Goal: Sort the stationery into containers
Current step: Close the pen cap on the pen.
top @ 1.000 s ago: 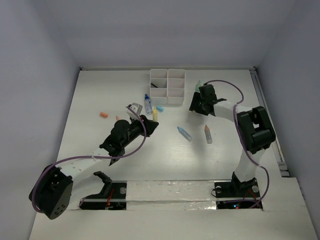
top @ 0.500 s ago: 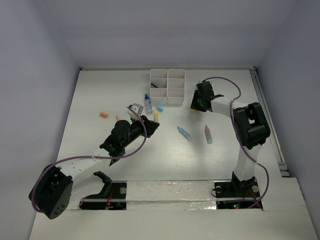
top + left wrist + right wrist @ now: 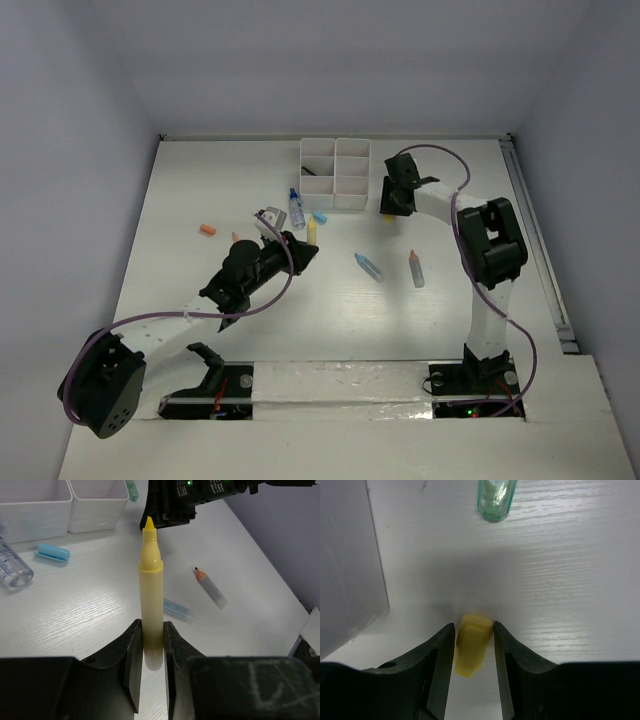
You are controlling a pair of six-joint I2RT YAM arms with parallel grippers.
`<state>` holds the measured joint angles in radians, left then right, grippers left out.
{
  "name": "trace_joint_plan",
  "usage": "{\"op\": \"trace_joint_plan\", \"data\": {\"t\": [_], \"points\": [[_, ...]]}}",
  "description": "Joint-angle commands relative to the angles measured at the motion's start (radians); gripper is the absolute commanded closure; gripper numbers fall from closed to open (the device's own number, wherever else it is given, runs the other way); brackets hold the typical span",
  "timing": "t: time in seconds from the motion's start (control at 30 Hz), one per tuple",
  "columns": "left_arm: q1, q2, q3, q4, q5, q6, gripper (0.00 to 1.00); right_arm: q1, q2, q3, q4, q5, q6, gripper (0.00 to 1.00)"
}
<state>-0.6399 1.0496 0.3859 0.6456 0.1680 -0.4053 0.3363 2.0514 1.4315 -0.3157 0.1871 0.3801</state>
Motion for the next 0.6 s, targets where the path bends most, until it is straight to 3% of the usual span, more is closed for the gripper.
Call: {"op": "trace_joint_plan", "data": {"t": [0.0, 0.1, 0.23, 0.3, 0.4, 0.57], "points": [[-0.004, -0.025, 0.007, 0.037, 0.013, 0.006, 1.0, 0.017, 0.036, 0.03, -0.071, 0.049, -0.038, 0.6], [-0.004, -0.025, 0.007, 0.037, 0.014, 0.006, 1.0, 0.026, 0.05, 0.041, -0.088, 0.071, -0.041, 0.65], [-0.004, -0.026, 0.007, 0.037, 0.015, 0.006, 1.0, 0.026, 0.03, 0.024, -0.065, 0.074, -0.03, 0.87], [-0.004, -0.023, 0.007, 0.043, 0.022, 0.005, 1.0, 0.026, 0.004, 0.001, -0.039, 0.083, -0.027, 0.92], [-0.004, -0.004, 0.007, 0.06, 0.054, 0.0, 1.0, 0.026, -0.12, -0.083, 0.053, 0.055, -0.033, 0.96], [-0.014, 0.029, 0.013, 0.084, 0.093, -0.01, 1.0, 0.066, -0.464, -0.272, 0.246, -0.06, 0.031, 0.96]]}}
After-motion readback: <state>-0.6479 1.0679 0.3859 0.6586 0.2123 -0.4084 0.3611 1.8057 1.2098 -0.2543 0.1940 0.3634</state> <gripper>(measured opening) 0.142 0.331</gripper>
